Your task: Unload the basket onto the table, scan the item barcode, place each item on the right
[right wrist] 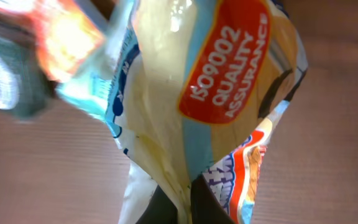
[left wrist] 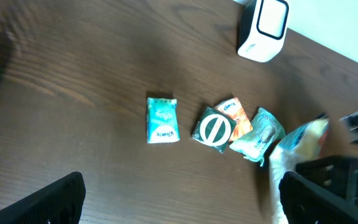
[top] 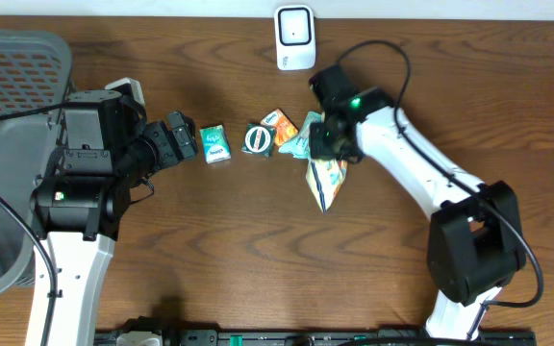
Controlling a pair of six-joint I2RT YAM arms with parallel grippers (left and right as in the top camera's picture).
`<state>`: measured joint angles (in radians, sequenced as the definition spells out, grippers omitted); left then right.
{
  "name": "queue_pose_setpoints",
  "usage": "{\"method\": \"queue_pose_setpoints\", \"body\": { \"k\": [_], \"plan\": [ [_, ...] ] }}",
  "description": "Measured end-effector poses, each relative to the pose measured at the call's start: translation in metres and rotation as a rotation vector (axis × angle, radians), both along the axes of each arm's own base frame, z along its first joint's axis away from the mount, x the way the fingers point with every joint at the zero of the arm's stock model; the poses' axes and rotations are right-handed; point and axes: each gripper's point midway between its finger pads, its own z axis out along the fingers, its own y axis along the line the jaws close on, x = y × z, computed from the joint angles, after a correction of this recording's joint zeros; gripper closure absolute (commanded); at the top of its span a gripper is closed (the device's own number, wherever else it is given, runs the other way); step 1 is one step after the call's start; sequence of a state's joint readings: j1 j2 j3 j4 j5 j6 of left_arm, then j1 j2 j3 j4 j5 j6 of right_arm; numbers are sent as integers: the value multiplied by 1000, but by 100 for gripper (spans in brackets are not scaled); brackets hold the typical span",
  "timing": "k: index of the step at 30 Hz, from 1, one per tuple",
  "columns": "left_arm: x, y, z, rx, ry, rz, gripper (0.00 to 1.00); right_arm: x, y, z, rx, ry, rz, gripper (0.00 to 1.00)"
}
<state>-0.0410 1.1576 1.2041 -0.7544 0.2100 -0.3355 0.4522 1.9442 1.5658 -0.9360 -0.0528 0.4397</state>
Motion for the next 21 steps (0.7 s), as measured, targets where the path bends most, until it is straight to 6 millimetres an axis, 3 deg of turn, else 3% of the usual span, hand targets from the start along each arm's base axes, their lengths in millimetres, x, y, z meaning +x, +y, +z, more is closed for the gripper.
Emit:
{"method": "queue_pose_setpoints", "body": {
  "k": [7, 12, 21],
  "plan": [
    [0, 0, 0, 0, 0, 0, 2, 11, 6, 40, 271, 23, 152, 99],
    [0, 0, 0, 0, 0, 0, 2, 16, -10, 54, 468, 30, 194, 99],
    [0, 0, 0, 0, 0, 0, 2, 21, -89, 15, 715, -12, 59, 98]
  ]
}}
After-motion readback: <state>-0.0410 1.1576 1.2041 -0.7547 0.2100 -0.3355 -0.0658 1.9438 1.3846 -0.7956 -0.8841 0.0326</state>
